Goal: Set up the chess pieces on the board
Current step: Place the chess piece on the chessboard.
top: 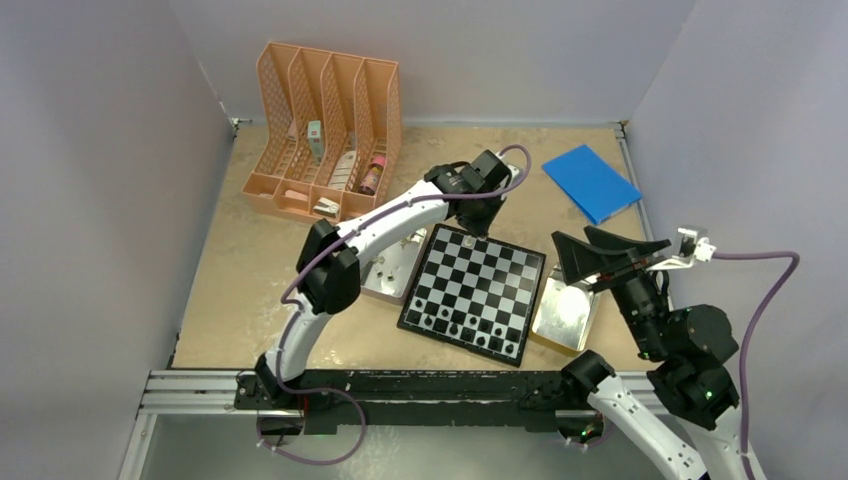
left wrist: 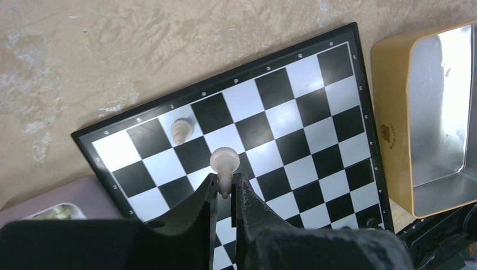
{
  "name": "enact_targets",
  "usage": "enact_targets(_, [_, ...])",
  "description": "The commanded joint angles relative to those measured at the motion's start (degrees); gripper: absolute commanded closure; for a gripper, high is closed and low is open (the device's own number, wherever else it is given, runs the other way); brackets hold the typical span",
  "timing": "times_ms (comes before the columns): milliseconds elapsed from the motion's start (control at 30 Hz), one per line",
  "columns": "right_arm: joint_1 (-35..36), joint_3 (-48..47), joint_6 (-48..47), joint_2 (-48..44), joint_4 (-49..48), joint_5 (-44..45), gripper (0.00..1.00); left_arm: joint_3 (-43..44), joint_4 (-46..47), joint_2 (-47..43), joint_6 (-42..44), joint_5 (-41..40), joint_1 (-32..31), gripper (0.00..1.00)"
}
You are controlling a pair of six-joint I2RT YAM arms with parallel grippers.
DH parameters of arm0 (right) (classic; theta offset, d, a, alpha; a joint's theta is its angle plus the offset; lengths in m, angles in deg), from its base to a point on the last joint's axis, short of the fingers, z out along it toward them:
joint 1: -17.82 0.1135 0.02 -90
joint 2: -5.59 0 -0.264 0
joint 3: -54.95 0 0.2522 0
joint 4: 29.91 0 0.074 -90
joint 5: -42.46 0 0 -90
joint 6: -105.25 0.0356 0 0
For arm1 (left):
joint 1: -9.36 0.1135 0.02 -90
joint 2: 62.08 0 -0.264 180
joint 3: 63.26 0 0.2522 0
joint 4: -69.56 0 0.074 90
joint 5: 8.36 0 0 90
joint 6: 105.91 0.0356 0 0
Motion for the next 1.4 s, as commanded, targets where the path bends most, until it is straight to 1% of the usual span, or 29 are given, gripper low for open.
enact_targets(0, [0.15, -2.84, -0.01, -1.87, -0.81, 1.78, 0.05, 3.64, 3.94, 1.62, -1.07, 0.84, -1.59, 0.93])
enact_targets(200, [0.15, -3.2, 0.17, -2.08, 0.38, 2.29, 0.05, 6.02, 5.15, 5.52, -1.03, 0.62, -2.9, 0.92])
enact_targets(467, [0.15, -3.0, 0.35, -2.06, 0.65, 2.3, 0.05, 6.56, 7.53, 8.15, -1.06, 1.23, -3.09, 0.9])
enact_targets(667, [0.15, -3.21, 0.01, -1.97, 0.58, 2.38, 0.05, 7.14, 7.66, 10.27, -1.09, 2.22, -3.09, 0.89])
enact_targets(1367, [0.15, -1.77, -0.13, -2.47, 1.45, 2.48, 0.05, 8.26, 9.05, 12.54, -1.18, 4.76, -3.12, 0.85])
